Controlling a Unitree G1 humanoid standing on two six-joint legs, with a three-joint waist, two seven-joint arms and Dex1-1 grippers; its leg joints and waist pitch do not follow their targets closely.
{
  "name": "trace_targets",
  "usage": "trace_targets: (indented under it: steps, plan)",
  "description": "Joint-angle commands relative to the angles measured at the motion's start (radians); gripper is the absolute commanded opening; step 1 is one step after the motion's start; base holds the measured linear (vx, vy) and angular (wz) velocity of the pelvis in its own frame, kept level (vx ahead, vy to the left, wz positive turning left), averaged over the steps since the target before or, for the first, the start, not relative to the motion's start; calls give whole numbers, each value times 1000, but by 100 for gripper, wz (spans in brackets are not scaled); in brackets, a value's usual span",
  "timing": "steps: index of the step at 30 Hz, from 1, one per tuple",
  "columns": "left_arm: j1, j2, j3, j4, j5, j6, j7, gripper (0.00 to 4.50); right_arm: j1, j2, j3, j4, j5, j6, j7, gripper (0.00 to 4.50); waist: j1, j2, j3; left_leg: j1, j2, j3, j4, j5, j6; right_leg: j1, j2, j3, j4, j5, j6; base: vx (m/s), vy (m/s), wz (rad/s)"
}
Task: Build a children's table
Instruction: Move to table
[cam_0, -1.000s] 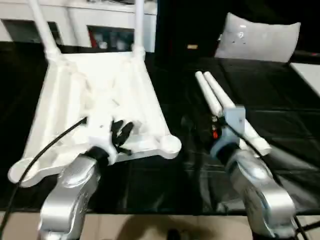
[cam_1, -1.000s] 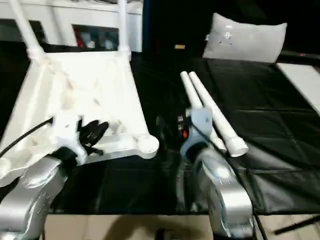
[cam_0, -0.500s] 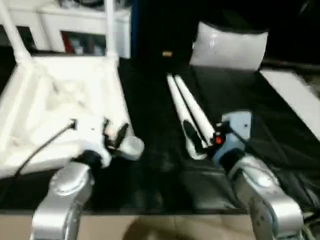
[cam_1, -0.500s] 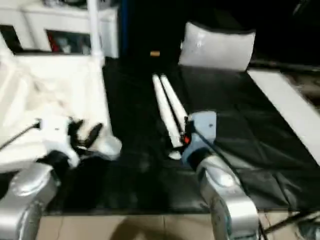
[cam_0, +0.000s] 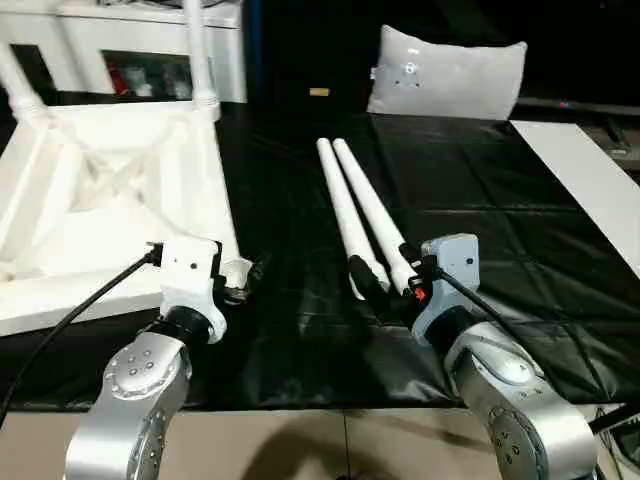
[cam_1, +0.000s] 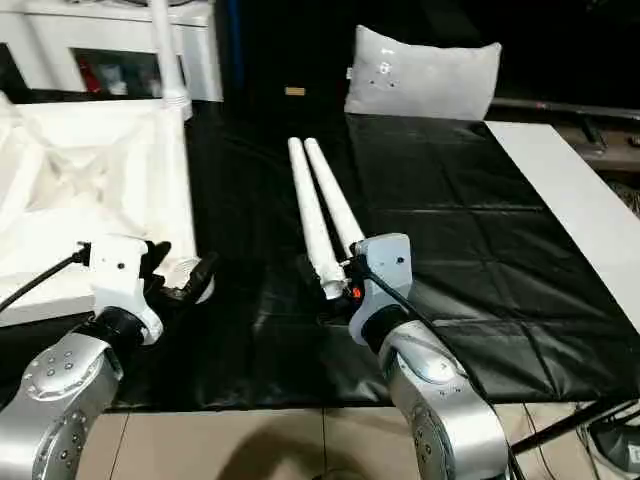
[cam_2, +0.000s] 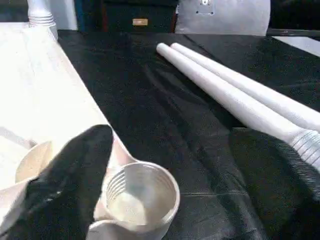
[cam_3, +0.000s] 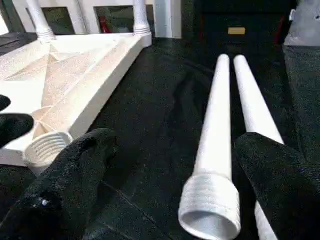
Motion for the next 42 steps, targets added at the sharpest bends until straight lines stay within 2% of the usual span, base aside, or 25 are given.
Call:
trace_targets:
  steps: [1,6,10,11,13,15,16,18,19,22,23,24,25,27,29,31,32,33,36,38,40,41,42]
  plan:
    - [7,2,-23,-26,8,15,-4,446,-13,-11,-11,13,14,-7,14,450,-3,20,-37,-15,8,17,-81,-208,-10,49,-48,42,-85,-268,-65,0,0,0]
    - [9,4,-31,-26,6,15,-5,446,-16,-22,-10,20,24,-8,25,450,0,19,-42,-17,9,27,-76,-132,-12,58,-49,45,-78,-153,-86,0,0,0]
    - [6,9,-34,-24,4,16,-6,446,-15,-30,-3,20,24,-4,32,450,0,18,-39,-14,9,30,-76,-138,-12,56,-48,45,-80,-162,-86,0,0,0]
    - [6,9,-34,-25,4,16,-5,446,-13,-30,-1,19,24,-4,33,450,0,18,-37,-14,9,30,-77,-148,-12,55,-48,46,-81,-183,-82,0,0,0]
    - [8,10,-35,-29,1,20,-6,446,-9,-30,6,16,22,-5,33,450,1,20,-34,-7,10,30,-81,-217,-16,54,-48,44,-86,-270,-71,0,0,0]
    - [8,11,-36,-30,-1,21,-7,446,-8,-31,10,16,22,-5,33,450,-2,21,-27,15,9,27,-87,-370,-3,47,-44,34,-104,-477,-45,0,0,0]
    - [8,11,-36,-30,-1,21,-7,446,-8,-31,10,16,22,-5,33,450,-3,21,-25,22,8,27,-87,-400,4,46,-42,31,-109,-522,-41,0,0,0]
    - [7,14,-37,-30,-3,22,-8,446,-8,-35,16,17,23,-6,32,450,-7,22,-19,46,3,27,-90,-473,31,47,-34,19,-124,-615,-50,0,0,0]
    - [5,15,-36,-30,-4,23,-8,446,-8,-36,18,19,23,-7,32,450,-8,22,-18,48,2,28,-89,-471,37,48,-34,19,-126,-615,-55,0,0,0]
    - [3,16,-32,-29,-9,24,-7,446,-10,-42,23,21,20,-5,33,450,-5,23,-19,50,0,33,-91,-430,56,63,-39,27,-122,-573,-92,0,0,0]
    - [3,14,-33,-30,-10,26,-6,446,-10,-44,23,20,20,-4,34,450,-2,28,-24,44,0,35,-92,-388,64,75,-39,31,-116,-526,-112,0,0,0]
    - [3,13,-34,-30,-11,27,-6,446,-10,-45,22,20,21,-3,33,450,-1,27,-29,39,-1,39,-92,-344,72,86,-38,34,-112,-473,-133,0,0,0]
    - [3,12,-36,-30,-11,28,-6,446,-9,-45,22,19,21,-3,33,450,1,27,-32,38,-2,41,-92,-317,76,92,-37,36,-109,-435,-147,0,0,0]
    - [0,12,-39,-29,-10,29,-6,446,-8,-46,24,17,21,-3,32,450,2,29,-39,36,-5,46,-91,-234,95,107,-33,37,-95,-298,-206,55,1,2]
    - [-3,12,-39,-27,-10,29,-5,446,-7,-47,25,16,21,-3,31,450,3,29,-38,33,-10,48,-89,-198,108,118,-32,38,-90,-245,-238,58,2,1]
    - [-4,13,-39,-26,-11,29,-5,446,-7,-48,28,17,20,-4,31,450,3,28,-34,37,-12,50,-86,-193,108,127,-32,41,-92,-262,-259,62,6,0]
    - [-4,13,-39,-26,-11,28,-5,446,-8,-49,30,18,19,-5,32,450,5,30,-37,39,-12,50,-86,-182,109,131,-32,42,-91,-253,-263,61,10,0]
    - [-4,14,-40,-26,-12,27,-6,446,-9,-51,32,20,19,-6,33,450,5,30,-44,35,-16,50,-83,-142,114,142,-30,44,-86,-203,-272,55,13,0]
    - [-3,15,-41,-27,-13,26,-6,446,-9,-55,38,21,19,-6,35,450,4,31,-49,39,-18,48,-82,-76,133,147,-23,40,-73,-88,-294,36,9,0]
    - [-2,15,-41,-28,-13,27,-6,446,-9,-60,44,20,18,-2,41,450,4,32,-47,42,-19,48,-82,-64,145,149,-23,39,-70,-62,-305,0,0,0]
    - [-2,16,-42,-29,-14,28,-6,446,-9,-64,50,19,20,4,46,450,5,31,-44,44,-19,50,-82,-68,152,151,-24,40,-71,-71,-312,0,0,0]
    - [-2,16,-42,-29,-15,29,-6,446,-9,-66,52,18,23,11,49,450,4,31,-37,49,-15,50,-85,-93,147,149,-27,38,-75,-118,-313,0,0,0]
    - [-2,17,-42,-29,-15,30,-7,446,-10,-70,57,17,21,18,48,450,28,40,-40,-31,-49,20,-59,-36,274,207,-73,1,-106,-181,-239,31,18,27]
